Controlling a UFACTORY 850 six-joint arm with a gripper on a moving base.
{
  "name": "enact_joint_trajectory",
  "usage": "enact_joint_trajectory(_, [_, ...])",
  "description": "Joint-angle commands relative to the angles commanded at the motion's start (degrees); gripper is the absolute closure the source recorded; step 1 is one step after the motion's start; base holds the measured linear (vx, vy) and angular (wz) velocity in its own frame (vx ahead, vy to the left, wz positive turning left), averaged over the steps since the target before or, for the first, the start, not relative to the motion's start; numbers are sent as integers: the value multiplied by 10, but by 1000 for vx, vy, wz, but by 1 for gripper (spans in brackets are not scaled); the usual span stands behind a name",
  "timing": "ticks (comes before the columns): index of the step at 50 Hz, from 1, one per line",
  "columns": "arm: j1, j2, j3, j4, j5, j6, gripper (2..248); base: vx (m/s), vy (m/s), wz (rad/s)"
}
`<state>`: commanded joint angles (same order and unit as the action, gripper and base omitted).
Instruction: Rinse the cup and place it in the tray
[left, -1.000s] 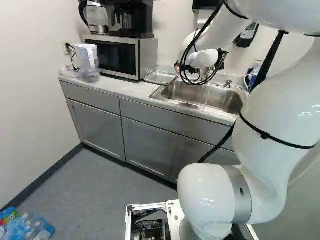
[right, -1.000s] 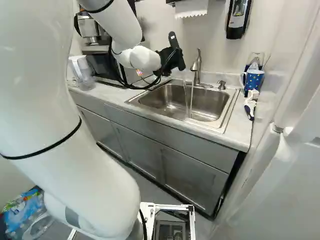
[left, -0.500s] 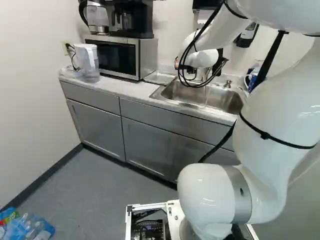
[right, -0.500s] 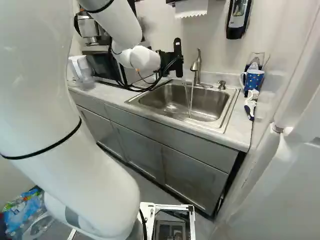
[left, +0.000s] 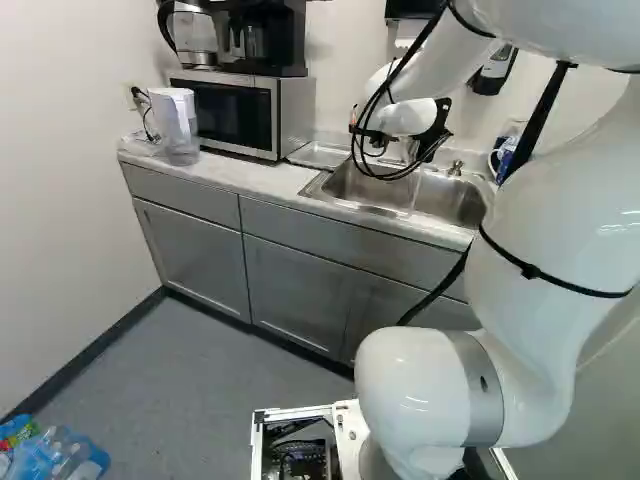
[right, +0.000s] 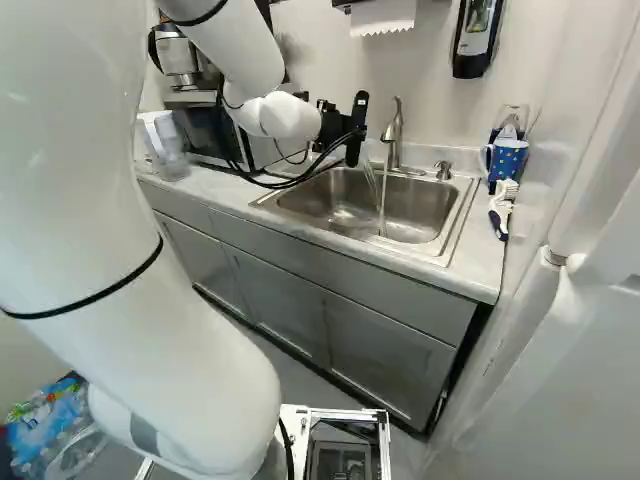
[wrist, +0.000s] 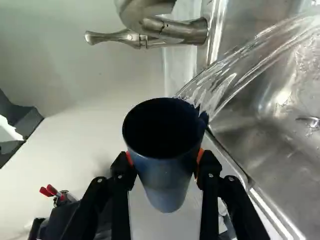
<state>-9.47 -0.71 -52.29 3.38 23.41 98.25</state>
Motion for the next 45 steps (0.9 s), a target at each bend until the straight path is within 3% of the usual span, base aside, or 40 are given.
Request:
enact_joint_trajectory(27, [0,0,0,0,0,162,124,0,0,0])
enact_joint_trajectory(38, [0,0,0,0,0,161,124,0,0,0])
enact_joint_trajectory(45, [0,0,0,0,0,134,124,0,0,0])
